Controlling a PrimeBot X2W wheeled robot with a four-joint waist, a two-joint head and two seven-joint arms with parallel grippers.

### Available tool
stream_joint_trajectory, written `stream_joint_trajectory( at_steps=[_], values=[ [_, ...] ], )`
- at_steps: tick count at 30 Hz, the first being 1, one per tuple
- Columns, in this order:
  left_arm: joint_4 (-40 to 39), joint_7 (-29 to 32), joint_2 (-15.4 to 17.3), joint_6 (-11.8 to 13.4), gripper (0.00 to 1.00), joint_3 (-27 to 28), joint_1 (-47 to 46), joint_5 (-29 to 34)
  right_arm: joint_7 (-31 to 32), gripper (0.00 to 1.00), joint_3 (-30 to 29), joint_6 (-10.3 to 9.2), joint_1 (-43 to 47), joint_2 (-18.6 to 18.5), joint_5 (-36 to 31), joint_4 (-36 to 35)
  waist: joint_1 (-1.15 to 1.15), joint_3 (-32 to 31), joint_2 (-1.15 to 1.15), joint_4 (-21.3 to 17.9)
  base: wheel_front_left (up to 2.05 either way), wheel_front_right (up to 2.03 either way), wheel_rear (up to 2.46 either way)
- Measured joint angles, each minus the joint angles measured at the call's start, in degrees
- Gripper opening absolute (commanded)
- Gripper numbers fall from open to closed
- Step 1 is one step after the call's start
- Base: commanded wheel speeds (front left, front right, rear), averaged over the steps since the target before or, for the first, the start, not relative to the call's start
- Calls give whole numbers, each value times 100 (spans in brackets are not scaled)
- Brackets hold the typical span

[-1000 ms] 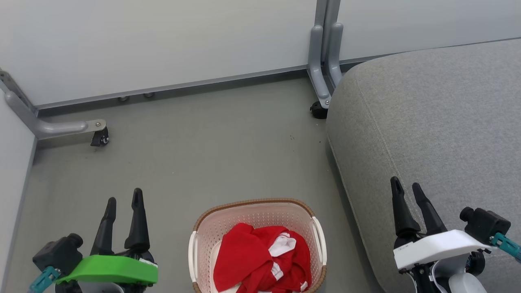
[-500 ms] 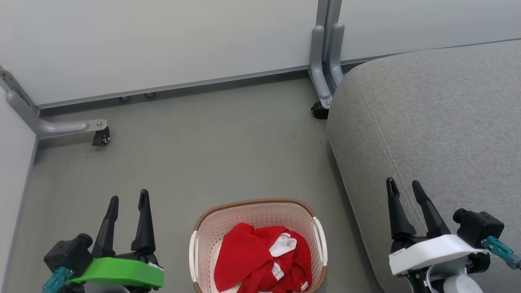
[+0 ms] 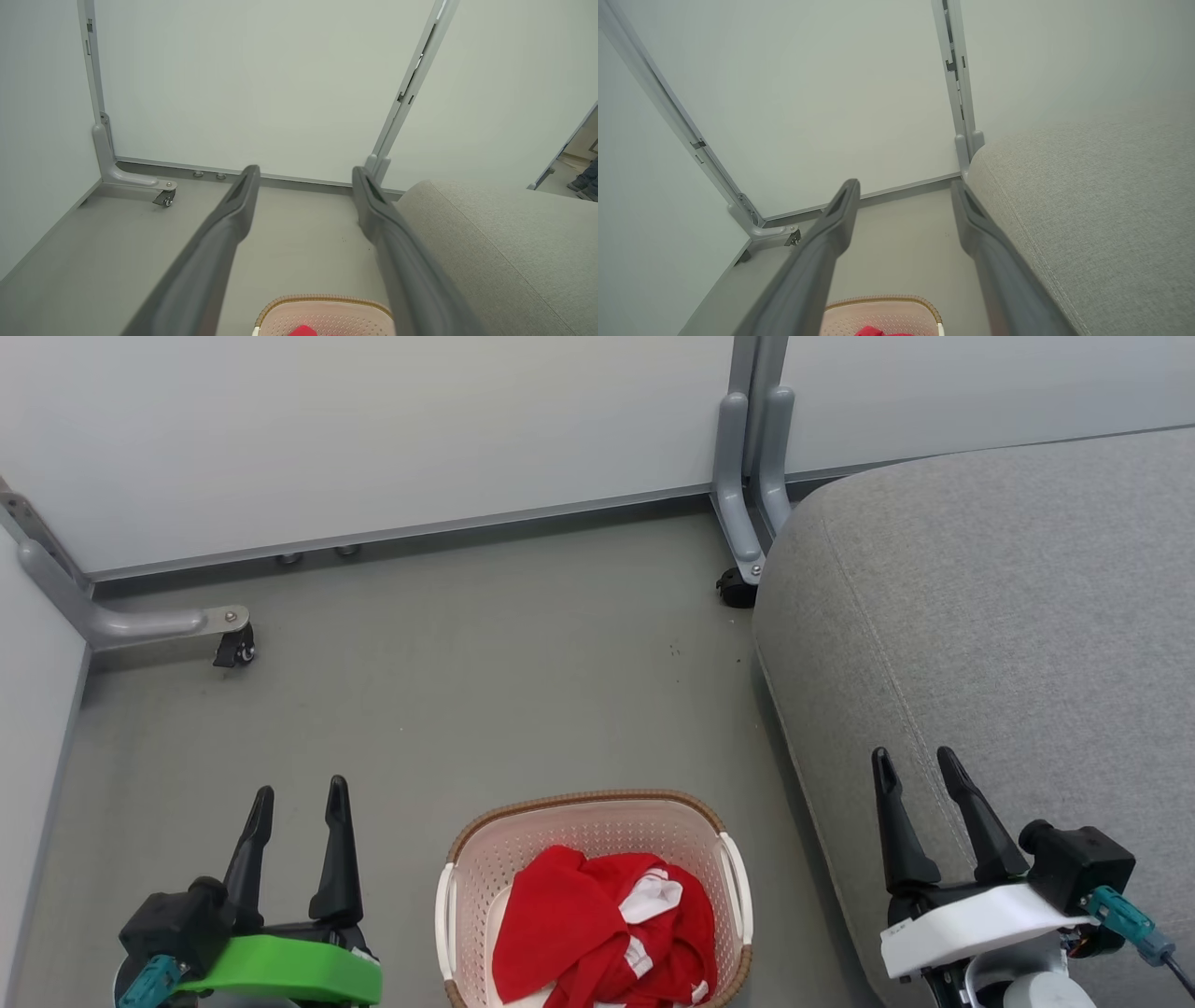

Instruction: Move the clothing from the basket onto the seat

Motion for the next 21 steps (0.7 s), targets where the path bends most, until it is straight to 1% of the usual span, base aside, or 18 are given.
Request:
stream_joint_trajectory(
  at_steps=[21],
  values=[
    [8,-231,7,-2,100,-71,42,889,-240,100,97,0,26,-10,-829,-80,0,6,0,-22,0,0,0]
  ],
)
